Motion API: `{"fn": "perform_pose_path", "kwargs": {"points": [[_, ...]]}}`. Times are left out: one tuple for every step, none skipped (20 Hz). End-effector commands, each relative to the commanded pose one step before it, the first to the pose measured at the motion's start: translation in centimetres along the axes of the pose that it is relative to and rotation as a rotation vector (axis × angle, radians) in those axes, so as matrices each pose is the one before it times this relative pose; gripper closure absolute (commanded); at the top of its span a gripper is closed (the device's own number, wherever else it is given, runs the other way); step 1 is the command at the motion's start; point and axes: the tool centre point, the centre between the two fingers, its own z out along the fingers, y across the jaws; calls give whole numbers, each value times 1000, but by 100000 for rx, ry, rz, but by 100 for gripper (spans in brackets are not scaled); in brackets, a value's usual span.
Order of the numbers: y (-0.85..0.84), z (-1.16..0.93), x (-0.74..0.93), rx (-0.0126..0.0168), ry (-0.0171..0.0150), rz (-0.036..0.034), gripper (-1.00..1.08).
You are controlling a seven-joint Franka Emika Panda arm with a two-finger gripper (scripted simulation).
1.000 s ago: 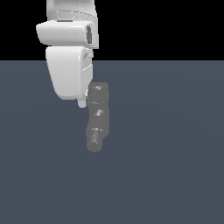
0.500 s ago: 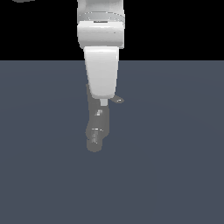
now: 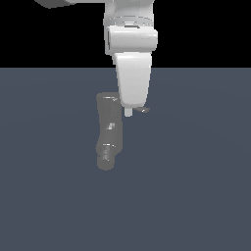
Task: Turn on the faucet by rotating a designated handle.
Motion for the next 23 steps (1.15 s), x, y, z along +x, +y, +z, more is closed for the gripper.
{"fn": "perform_pose_path", "kwargs": {"points": [[-832, 5, 1034, 316, -64, 691, 108], [-273, -1, 324, 1, 2, 98, 108], [-273, -1, 324, 1, 2, 98, 108], [-274, -1, 311, 0, 1, 69, 108], [-273, -1, 323, 1, 1, 98, 108], [-273, -1, 323, 1, 1, 98, 108], [-273, -1, 323, 1, 1, 98, 108], [-274, -1, 309, 1, 0, 69, 108], [-272, -1, 322, 1, 1, 98, 108], [-272, -2, 322, 1, 0, 98, 108], [-272, -2, 321, 1, 0, 98, 108], [-273, -2, 307, 1, 0, 69, 108], [-271, -2, 320, 1, -1, 98, 108], [-270, -2, 319, 1, -1, 98, 108], [-272, -2, 304, 1, -1, 69, 108], [-269, -2, 317, 1, -2, 98, 108], [-269, -3, 317, 1, -2, 98, 108], [-271, -3, 301, 1, -2, 69, 108], [-268, -3, 314, 2, -4, 98, 108], [-270, -3, 299, 1, -3, 69, 108], [-267, -4, 312, 2, -5, 97, 108], [-269, -4, 295, 2, -5, 69, 108], [0, 0, 0, 0, 0, 0, 108]]}}
